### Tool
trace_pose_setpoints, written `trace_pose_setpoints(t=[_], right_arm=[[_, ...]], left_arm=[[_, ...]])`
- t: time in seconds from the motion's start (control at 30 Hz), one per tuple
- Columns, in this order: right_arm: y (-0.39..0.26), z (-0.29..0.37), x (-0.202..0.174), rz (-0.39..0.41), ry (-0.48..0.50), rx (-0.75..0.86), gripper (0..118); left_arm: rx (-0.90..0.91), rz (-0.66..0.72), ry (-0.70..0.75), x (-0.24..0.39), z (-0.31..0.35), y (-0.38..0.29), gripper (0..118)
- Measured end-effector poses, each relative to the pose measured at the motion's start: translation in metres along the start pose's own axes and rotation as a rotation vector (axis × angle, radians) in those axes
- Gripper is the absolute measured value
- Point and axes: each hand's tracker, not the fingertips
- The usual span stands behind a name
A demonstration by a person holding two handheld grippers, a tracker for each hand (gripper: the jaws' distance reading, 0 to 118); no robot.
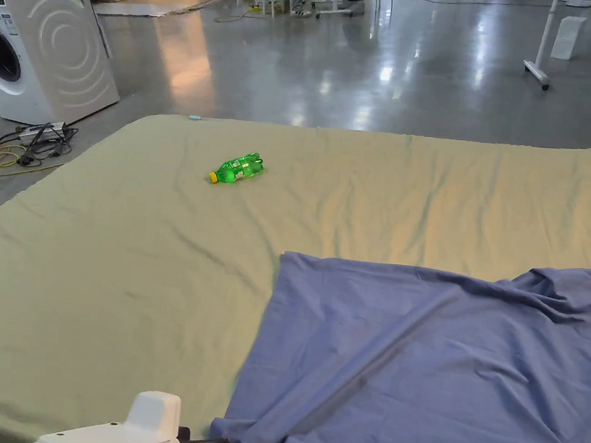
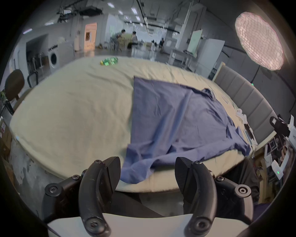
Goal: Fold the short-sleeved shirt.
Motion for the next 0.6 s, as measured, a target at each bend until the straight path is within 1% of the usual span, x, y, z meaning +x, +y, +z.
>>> trace_pose_setpoints(t=[0.07, 0.13, 0.17, 0.2, 0.23, 0.27, 0.3, 0.33, 0.37, 0.4, 0.43, 0.5, 0.6], right_arm=[[-0.001, 0.001, 0.0, 0.008, 0.0, -0.006, 0], [-0.002, 0.002, -0.002, 0.029, -0.013, -0.015, 0], [-0.003, 0.003, -0.002, 0.04, -0.021, -0.018, 0], [-0.004, 0.003, -0.001, 0.045, -0.025, -0.023, 0], [-0.005, 0.003, 0.0, 0.048, -0.029, -0.03, 0], [-0.007, 0.003, 0.002, 0.049, -0.033, -0.037, 0], [-0.009, 0.003, 0.004, 0.049, -0.038, -0.044, 0], [-0.01, 0.004, 0.006, 0.046, -0.043, -0.048, 0], [-0.011, 0.004, 0.008, 0.043, -0.048, -0.051, 0], [-0.014, 0.006, 0.013, 0.031, -0.053, -0.054, 0], [-0.016, 0.007, 0.02, -0.005, -0.06, -0.065, 0], [-0.02, 0.008, 0.031, -0.049, -0.099, -0.078, 0], [-0.029, 0.007, 0.052, -0.049, -0.212, -0.122, 0]], left_arm=[[-0.075, -0.035, 0.06, 0.0, -0.017, 0.0, 71], [-0.106, -0.079, 0.131, 0.0, -0.023, -0.002, 67], [-0.107, -0.082, 0.127, 0.001, -0.026, -0.003, 60], [-0.113, -0.079, 0.114, 0.001, -0.028, -0.003, 49], [-0.124, -0.072, 0.103, 0.007, -0.022, -0.001, 34], [-0.141, -0.064, 0.099, 0.007, -0.026, -0.002, 27], [-0.145, -0.062, 0.097, 0.007, -0.029, -0.003, 22], [-0.149, -0.063, 0.094, 0.007, -0.032, -0.005, 11], [-0.152, -0.064, 0.092, 0.007, -0.033, -0.007, 6], [-0.16, -0.064, 0.083, 0.008, -0.034, -0.007, 6], [-0.164, -0.066, 0.079, 0.011, -0.035, -0.007, 6], [-0.175, -0.112, 0.1, 0.013, -0.039, -0.007, 6], [-0.183, -0.14, 0.113, 0.015, -0.042, -0.006, 6]])
